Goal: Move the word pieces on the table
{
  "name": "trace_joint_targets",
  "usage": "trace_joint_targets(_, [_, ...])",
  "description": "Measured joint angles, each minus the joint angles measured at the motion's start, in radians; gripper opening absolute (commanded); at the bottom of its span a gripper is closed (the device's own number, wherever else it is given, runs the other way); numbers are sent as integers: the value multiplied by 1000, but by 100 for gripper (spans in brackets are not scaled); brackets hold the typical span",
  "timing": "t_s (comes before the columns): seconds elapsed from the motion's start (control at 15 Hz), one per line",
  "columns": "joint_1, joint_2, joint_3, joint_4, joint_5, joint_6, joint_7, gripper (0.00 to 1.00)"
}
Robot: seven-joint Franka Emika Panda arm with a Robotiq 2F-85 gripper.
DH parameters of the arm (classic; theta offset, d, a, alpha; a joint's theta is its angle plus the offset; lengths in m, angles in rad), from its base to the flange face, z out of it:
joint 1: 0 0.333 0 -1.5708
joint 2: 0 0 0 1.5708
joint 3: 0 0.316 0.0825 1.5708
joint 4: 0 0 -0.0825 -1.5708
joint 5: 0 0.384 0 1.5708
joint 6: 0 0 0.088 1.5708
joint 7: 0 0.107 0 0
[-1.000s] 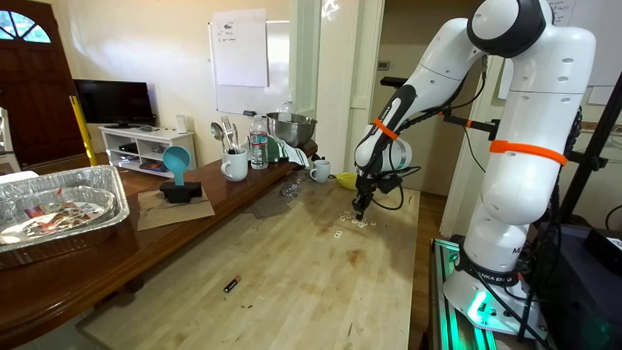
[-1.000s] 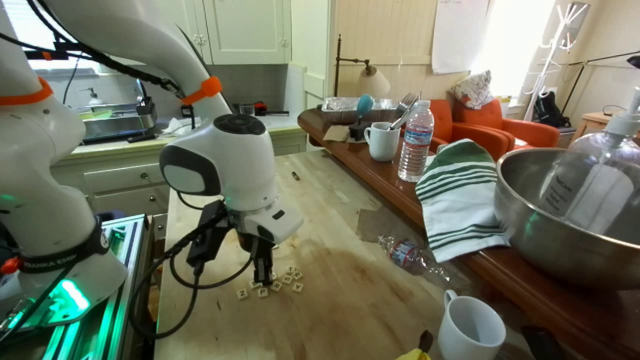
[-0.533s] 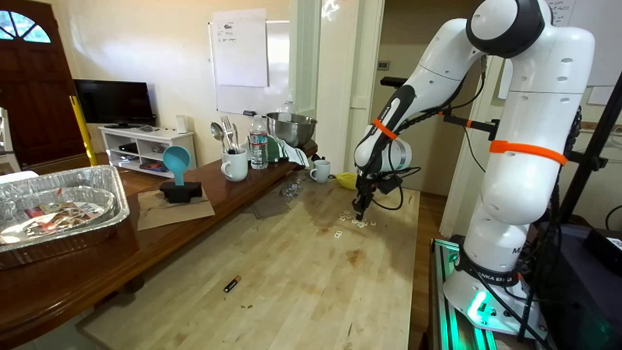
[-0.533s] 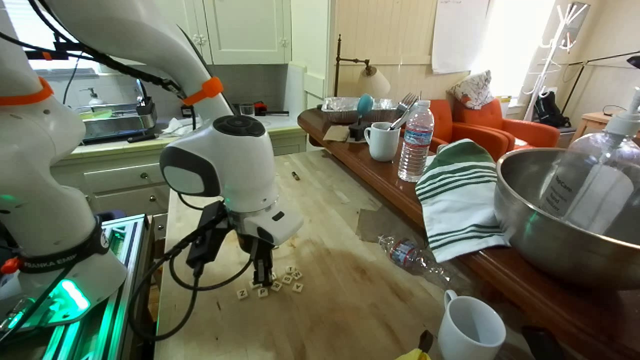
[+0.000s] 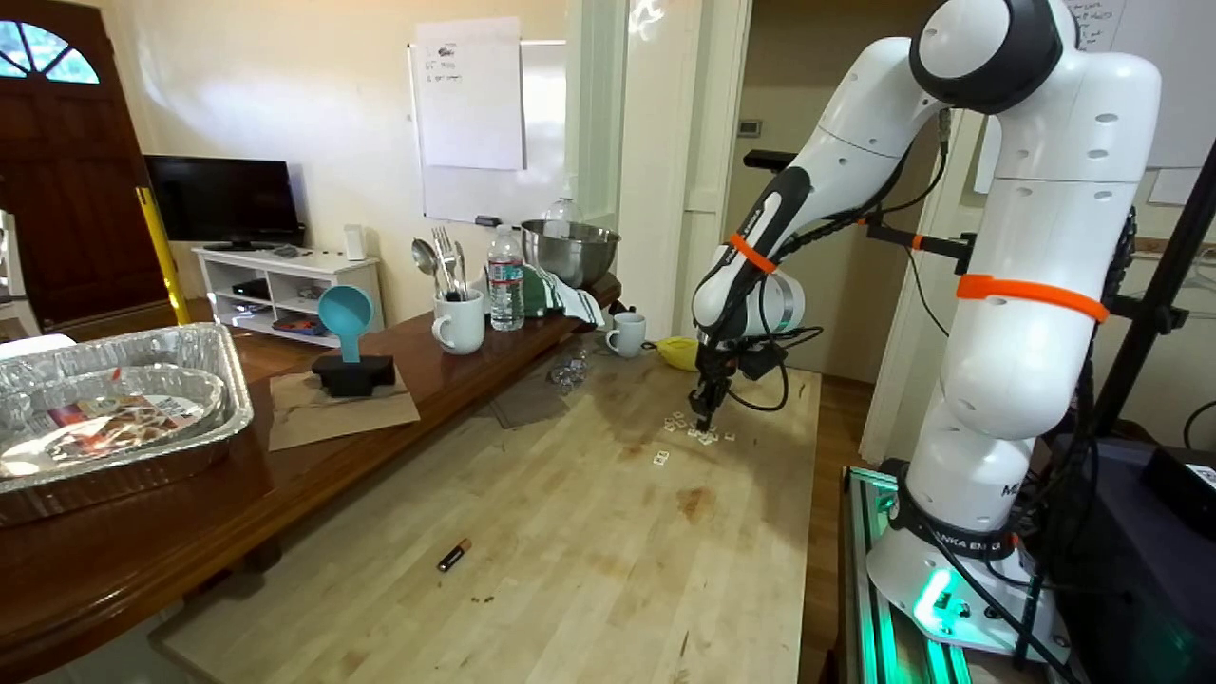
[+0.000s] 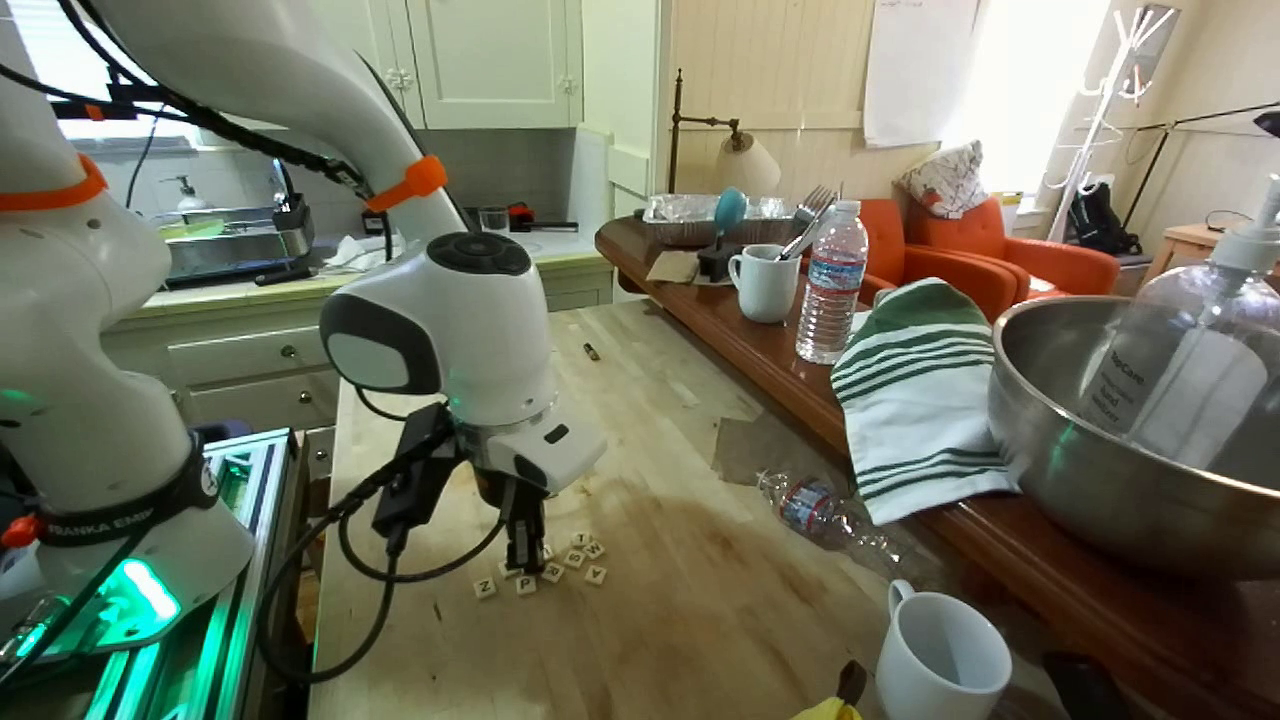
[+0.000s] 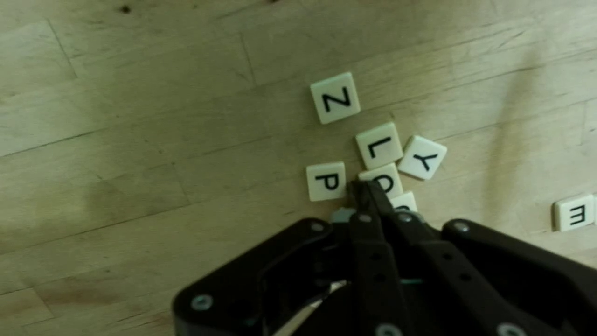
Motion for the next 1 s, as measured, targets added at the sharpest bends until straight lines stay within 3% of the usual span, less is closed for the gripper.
trace_joint_targets(1.0, [0,-7,1,5,5,4,-19,0])
